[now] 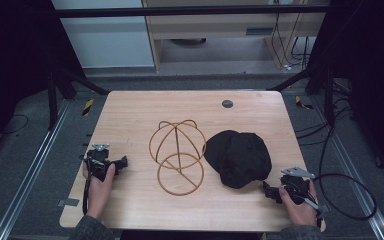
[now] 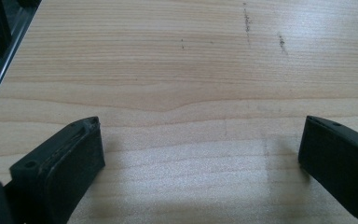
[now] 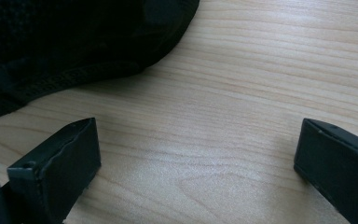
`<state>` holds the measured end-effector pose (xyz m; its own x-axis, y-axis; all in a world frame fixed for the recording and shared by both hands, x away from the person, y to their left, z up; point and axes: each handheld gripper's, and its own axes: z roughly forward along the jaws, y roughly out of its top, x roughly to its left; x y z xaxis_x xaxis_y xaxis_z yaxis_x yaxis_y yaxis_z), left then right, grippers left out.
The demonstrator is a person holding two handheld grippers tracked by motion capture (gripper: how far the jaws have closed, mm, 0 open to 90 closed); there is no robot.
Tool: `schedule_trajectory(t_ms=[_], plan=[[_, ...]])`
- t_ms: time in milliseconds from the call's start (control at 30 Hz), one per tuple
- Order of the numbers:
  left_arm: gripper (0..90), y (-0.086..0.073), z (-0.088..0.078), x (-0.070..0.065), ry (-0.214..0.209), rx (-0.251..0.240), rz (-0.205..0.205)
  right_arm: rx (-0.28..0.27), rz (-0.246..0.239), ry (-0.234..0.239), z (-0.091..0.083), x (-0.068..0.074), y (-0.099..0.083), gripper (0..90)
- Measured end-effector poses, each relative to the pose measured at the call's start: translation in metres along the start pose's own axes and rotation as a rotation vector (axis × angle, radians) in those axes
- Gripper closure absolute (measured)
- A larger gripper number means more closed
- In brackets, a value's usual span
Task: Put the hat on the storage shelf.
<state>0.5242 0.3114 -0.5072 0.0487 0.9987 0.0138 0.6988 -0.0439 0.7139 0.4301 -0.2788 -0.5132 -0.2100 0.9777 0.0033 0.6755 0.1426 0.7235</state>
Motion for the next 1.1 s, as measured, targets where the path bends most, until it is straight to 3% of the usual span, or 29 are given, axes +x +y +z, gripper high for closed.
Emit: schedule_trajectory(t_ms=[167, 233, 300, 500, 533, 600, 700, 833, 1100], plan=[[0.0, 0.001, 0.001, 0.001, -0.011, 0.001, 0.01, 0.0, -0.004, 0.01, 0.001, -0.001, 0.001, 0.8], [0.0, 0.001, 0.001, 0.001, -0.011, 0.002, 0.011, 0.017, -0.016, 0.023, -0.001, -0.003, 0.004, 7.4], [0.0, 0.001, 0.001, 0.001, -0.014, 0.001, 0.013, 0.019, -0.003, 0.032, -0.007, -0.005, 0.007, 7.2], [0.0, 0.0, 0.0, 0.001, -0.022, 0.001, 0.023, 0.026, -0.043, 0.046, -0.032, -0.007, 0.016, 7.6], [0.0, 0.0, -0.001, 0.001, -0.025, 0.001, 0.025, 0.021, -0.074, 0.051, -0.046, -0.007, 0.024, 7.7], [0.0, 0.0, -0.001, 0.001, -0.025, 0.002, 0.026, 0.019, -0.088, 0.063, -0.056, -0.008, 0.031, 7.6], [0.0, 0.0, -0.001, 0.001, -0.025, 0.001, 0.026, 0.017, -0.09, 0.078, -0.064, -0.009, 0.037, 8.1], [0.0, 0.0, -0.001, 0.001, -0.026, 0.002, 0.025, 0.014, -0.112, 0.124, -0.082, -0.007, 0.062, 8.6], [0.0, -0.001, -0.001, 0.002, -0.035, 0.002, 0.037, 0.031, -0.155, 0.151, -0.089, 0.002, 0.096, 8.6]])
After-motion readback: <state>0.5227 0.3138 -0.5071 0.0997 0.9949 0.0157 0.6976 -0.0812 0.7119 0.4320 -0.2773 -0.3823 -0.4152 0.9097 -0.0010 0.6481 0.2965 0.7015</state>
